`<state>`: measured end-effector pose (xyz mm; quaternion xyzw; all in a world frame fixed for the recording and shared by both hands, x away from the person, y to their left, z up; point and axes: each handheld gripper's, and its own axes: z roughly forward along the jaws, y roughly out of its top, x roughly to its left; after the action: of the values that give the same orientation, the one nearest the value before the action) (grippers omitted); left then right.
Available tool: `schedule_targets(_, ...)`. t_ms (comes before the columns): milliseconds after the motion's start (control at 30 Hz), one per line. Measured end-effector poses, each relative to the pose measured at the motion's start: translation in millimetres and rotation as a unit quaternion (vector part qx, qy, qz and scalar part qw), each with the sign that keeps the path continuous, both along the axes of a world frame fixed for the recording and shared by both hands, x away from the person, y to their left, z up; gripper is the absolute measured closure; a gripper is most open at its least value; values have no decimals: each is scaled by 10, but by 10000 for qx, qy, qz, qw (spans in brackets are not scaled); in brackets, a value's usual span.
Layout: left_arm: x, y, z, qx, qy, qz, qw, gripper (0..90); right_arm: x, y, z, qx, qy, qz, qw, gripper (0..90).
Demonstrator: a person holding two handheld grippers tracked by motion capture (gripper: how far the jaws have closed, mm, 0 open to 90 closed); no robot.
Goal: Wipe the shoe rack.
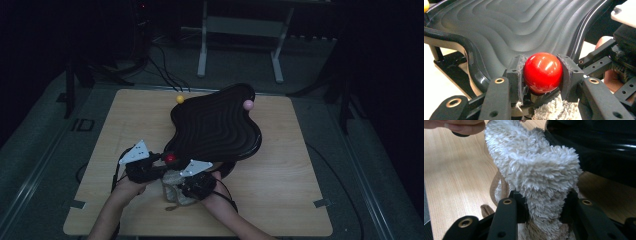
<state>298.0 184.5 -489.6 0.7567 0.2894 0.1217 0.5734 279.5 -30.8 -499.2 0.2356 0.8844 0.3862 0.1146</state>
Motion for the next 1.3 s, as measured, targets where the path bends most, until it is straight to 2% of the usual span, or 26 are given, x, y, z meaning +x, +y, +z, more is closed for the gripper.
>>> schedule_targets(100, 1, 1, 2, 13, 2, -6, 10000, 593, -20, -4, 21, 117, 85, 67, 9999, 667)
schedule_targets(200, 0, -1, 1, 1, 4, 4, 10000, 593, -36, 14, 38, 61, 23, 56, 10000, 666)
schedule_targets(233, -1, -1, 2, 5, 5, 8, 10000, 593, 29, 2, 11, 128, 154, -40, 9998, 666)
schedule_targets(400, -3, -2, 2, 7, 5, 10, 10000, 593, 60, 36, -88, 39, -7, -209, 9998, 666)
schedule_targets(600, -5, -1, 0, 2, -1, 16, 10000, 592, 13, -4, -72, 65, 41, -61, 10000, 668)
schedule_targets(633, -6, -2, 0, -2, -4, 19, 10000, 592, -69, -93, -35, 91, 42, 61, 9999, 668)
schedule_targets(700, -5, -1, 0, 4, -6, 14, 10000, 592, -160, -219, 9, 80, -31, 122, 9999, 668)
schedule_targets(800, -7, -4, 0, 1, -4, 28, 10000, 592, -243, -501, 56, 100, -50, 89, 9999, 668)
schedule_targets(900, -4, -2, 2, 9, 1, 20, 10000, 592, -287, -900, 106, 129, -96, -205, 9997, 668)
schedule_targets(1000, -2, -2, -3, -20, 11, 19, 10000, 592, -294, -1365, 193, 152, -236, -710, 9971, 668)
schedule_targets(1033, -2, -2, -3, -20, 11, 19, 10000, 592, -294, -1365, 193, 152, -236, -710, 9971, 668)
schedule_targets(1067, 0, 1, -4, -24, 17, 12, 10000, 592, -288, -1504, 232, 184, -277, -879, 9956, 668)
schedule_targets(1100, 0, 0, -5, -33, 22, 12, 10000, 592, -278, -1736, 332, 300, -389, -1188, 9917, 668)
schedule_targets(1133, 1, 1, -6, -35, 23, 8, 10000, 591, -267, -1858, 410, 343, -491, -1338, 9892, 668)
schedule_targets(1233, 3, 3, -4, -29, 26, -3, 10000, 592, -223, -2206, 726, 640, -937, -1908, 9751, 667)
schedule_targets(1300, 3, 2, -8, -45, 22, -1, 10000, 592, -210, -2370, 955, 889, -1245, -2183, 9638, 668)
